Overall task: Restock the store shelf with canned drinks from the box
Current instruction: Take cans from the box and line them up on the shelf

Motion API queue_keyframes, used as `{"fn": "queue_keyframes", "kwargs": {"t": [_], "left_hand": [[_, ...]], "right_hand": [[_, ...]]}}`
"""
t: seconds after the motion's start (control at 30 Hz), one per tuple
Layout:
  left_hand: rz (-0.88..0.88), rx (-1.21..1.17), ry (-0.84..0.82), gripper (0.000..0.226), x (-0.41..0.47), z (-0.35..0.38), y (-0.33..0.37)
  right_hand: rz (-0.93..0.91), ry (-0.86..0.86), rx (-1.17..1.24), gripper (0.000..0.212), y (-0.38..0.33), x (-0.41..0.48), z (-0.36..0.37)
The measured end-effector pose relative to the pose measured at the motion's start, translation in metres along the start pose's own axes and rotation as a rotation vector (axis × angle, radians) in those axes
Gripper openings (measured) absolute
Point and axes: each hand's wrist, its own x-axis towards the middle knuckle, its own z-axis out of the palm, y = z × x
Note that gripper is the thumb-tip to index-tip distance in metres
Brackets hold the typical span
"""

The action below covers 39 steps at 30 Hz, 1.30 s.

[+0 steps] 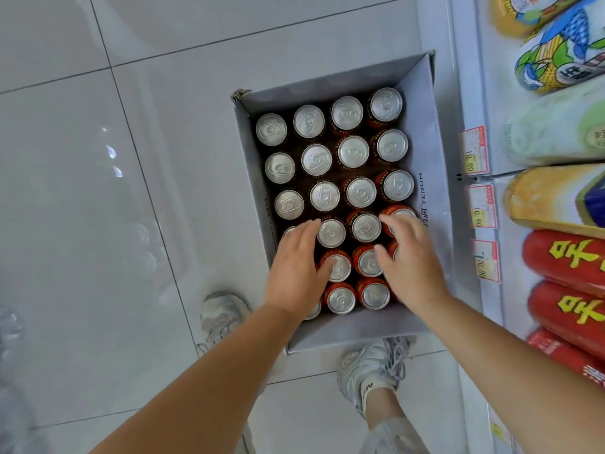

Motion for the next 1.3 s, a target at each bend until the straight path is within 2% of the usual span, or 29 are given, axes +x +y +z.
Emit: {"fn": "queue_keyframes", "kwargs": {"t": [0.03,0.1,0.33,0.5,0.67,0.8,0.87,0.97,1.13,1.3], "left_hand": [[-0.016,0.042,-0.014,0.068,0.003,0.010,-0.002],[-0.028,0.174,-0.003,0.071,0.015,0.025,-0.008],[0.009,0.527,0.149,0.062,0.047,0.059,-0.021],[-0.116,0.498,0.140,0.068,0.058,0.076,-0.013],[-0.101,0.396,0.150,0.062,0.056,0.064,-0.010],[0.018,0.306,0.201,0.068,0.027,0.019,0.009],[0.059,0.174,0.216,0.071,0.003,-0.015,0.028],[-0.003,-0.035,0.089,0.072,-0.038,-0.088,0.079],[0.122,-0.061,0.076,0.067,-0.103,-0.227,0.176],[0.324,-0.087,0.088,0.066,-0.173,-0.351,0.282]], "right_hand": [[0.033,-0.084,0.012,0.053,0.001,0.001,0.008],[0.053,-0.137,-0.006,0.060,0.005,0.009,0.023],[-0.027,-0.013,-0.344,0.078,0.020,0.029,0.062],[0.015,0.082,-0.356,0.077,0.019,0.034,0.079],[0.004,0.082,-0.223,0.075,0.024,0.036,0.061],[-0.027,0.151,-0.078,0.073,0.008,0.005,0.006],[-0.013,0.178,0.021,0.071,-0.014,-0.018,-0.035],[0.004,0.242,0.200,0.066,-0.059,-0.061,-0.109],[0.108,0.389,0.366,0.069,-0.147,-0.137,-0.245],[0.084,0.578,0.494,0.065,-0.235,-0.228,-0.375]]}}
